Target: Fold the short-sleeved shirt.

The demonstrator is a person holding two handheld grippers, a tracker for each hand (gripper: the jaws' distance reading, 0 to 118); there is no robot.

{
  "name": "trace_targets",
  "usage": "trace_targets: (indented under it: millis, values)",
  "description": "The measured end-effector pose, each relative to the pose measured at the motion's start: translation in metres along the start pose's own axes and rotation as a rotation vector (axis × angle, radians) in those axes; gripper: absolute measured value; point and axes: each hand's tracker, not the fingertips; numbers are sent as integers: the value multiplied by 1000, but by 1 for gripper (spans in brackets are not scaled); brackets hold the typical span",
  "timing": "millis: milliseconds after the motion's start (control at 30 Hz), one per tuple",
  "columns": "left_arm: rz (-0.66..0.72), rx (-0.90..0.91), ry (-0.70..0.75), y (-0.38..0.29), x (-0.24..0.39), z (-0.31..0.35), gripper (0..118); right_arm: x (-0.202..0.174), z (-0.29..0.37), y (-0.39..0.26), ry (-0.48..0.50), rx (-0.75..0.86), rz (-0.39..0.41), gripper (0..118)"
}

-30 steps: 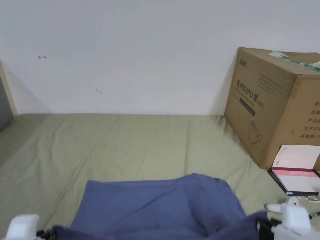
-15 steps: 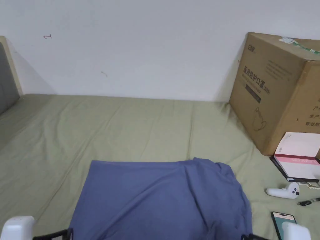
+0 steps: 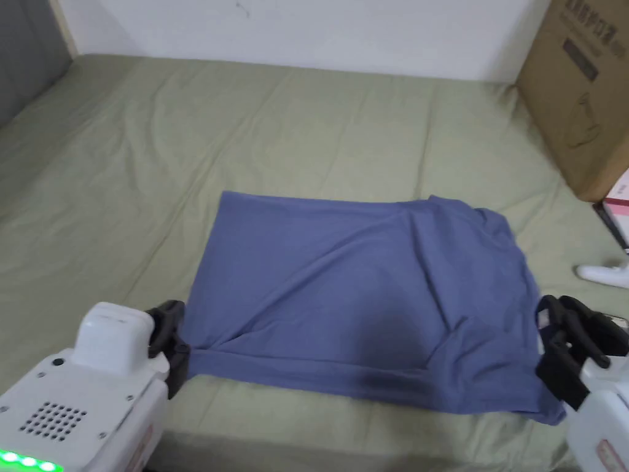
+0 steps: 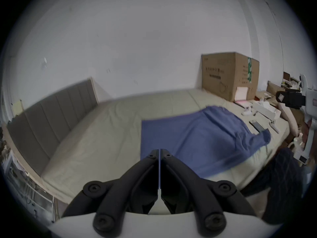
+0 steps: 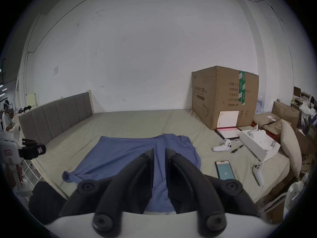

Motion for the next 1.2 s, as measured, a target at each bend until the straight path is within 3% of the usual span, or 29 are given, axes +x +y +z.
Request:
trace_targets:
  millis: [200,233,267,300,367,533,567,600,633,667,700,767,867,900,933,967,1000,1033,1100,1200]
  values:
    - [6,-330,-30,-29,-29,-37,4,7,1,-13,-17,-59,-15,14]
    - [2,-379,-23,-35,-34,-45,21,10,-1,-16,-15,-84,-25,14]
    - [9,-374,-5,-39,-38,-51,60,12,-2,-18,-20,-91,-29,14]
    - [24,-398,-10,-43,-44,-58,84,13,-2,-19,-25,-96,-29,14]
    - [27,-393,7,-48,-52,-71,107,17,-3,-19,-30,-115,-31,14]
    - [59,-462,5,-60,-68,-114,107,29,-10,-21,-56,-175,-26,14]
    - [63,-473,-3,-63,-69,-121,102,31,-12,-21,-64,-203,-26,14]
    - [65,-488,-18,-65,-70,-128,90,34,-15,-21,-65,-227,-28,14]
    - [62,-501,-37,-67,-69,-135,66,38,-18,-22,-70,-261,-34,14]
    - [58,-508,-37,-67,-65,-139,23,43,-21,-22,-85,-287,-44,14]
    - [44,-517,-29,-68,-62,-143,2,47,-24,-23,-99,-317,-50,14]
    - [-6,-559,13,-71,-54,-147,2,58,-31,-23,-147,-381,-52,14]
    - [48,-542,-21,-60,-46,-138,2,73,-44,-29,-199,-546,-35,14]
    - [36,-530,-15,-57,-43,-133,2,76,-51,-35,-192,-627,-22,20]
    - [28,-528,-19,-53,-39,-126,2,81,-58,-42,-189,-676,-26,45]
    - [27,-525,-16,-51,-37,-123,2,84,-65,-52,-172,-717,-34,98]
    - [33,-519,-19,-48,-36,-121,2,86,-73,-62,-153,-756,-30,118]
    - [41,-514,-27,-46,-35,-119,2,88,-78,-65,-181,-683,-53,116]
    - [48,-510,-26,-44,-33,-116,2,89,-92,-75,-192,-734,-31,116]
    - [45,-506,-18,-43,-31,-117,2,101,-115,-85,-229,-778,-87,112]
